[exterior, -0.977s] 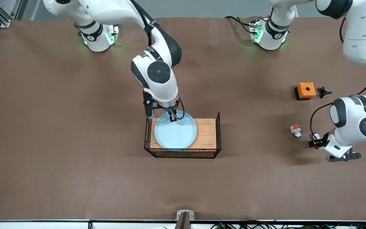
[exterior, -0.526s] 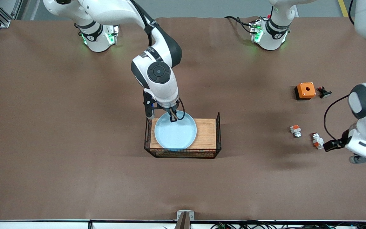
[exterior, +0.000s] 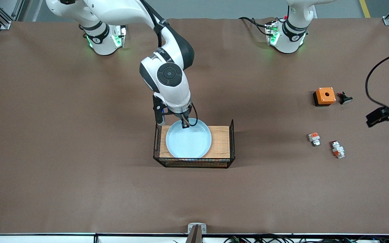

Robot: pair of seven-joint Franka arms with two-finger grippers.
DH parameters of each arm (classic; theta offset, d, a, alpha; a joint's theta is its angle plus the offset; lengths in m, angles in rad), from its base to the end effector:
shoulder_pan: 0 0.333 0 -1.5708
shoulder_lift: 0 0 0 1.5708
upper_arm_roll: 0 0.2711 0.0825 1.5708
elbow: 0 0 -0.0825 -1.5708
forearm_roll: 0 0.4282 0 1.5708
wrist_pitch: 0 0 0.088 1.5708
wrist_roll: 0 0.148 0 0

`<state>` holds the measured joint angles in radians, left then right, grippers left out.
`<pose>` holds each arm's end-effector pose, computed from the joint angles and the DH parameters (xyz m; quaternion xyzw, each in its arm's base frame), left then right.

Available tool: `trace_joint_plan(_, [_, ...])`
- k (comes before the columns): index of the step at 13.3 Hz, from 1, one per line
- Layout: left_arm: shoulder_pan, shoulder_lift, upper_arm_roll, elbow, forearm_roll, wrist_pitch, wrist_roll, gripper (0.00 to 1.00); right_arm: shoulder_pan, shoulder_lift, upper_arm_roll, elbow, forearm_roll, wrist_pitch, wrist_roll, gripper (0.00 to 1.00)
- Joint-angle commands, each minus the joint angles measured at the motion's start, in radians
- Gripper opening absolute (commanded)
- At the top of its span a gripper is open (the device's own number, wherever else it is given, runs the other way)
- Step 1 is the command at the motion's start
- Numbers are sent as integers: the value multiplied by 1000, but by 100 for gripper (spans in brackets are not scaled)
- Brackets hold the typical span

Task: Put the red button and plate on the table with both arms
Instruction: 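Set the button down with the left gripper while the right gripper grasps the plate, then lift the plate out with the right gripper while the left gripper withdraws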

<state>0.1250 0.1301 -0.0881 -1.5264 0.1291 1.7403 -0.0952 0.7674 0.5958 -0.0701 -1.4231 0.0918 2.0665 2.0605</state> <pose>0.6496 0.0432 0.4977 -0.9957 -0.0583 -0.0438 0.0571 0.5561 0.4841 0.2572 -0.7670 0.6408 0.0163 0.0282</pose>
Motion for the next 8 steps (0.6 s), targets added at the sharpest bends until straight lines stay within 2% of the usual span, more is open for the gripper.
trace_joint_plan(1, [2,23,-41,104,-16,-119,2,100,1,24,0,32,-7,7,12,0])
trace_joint_plan(4, [2,-35,-53,111,-28,-156,-4,100,-11,7,1,38,8,-11,13,0])
trace_joint_plan(8, [7,-110,-52,106,-112,-241,2,100,-14,-39,6,136,8,-245,3,0])
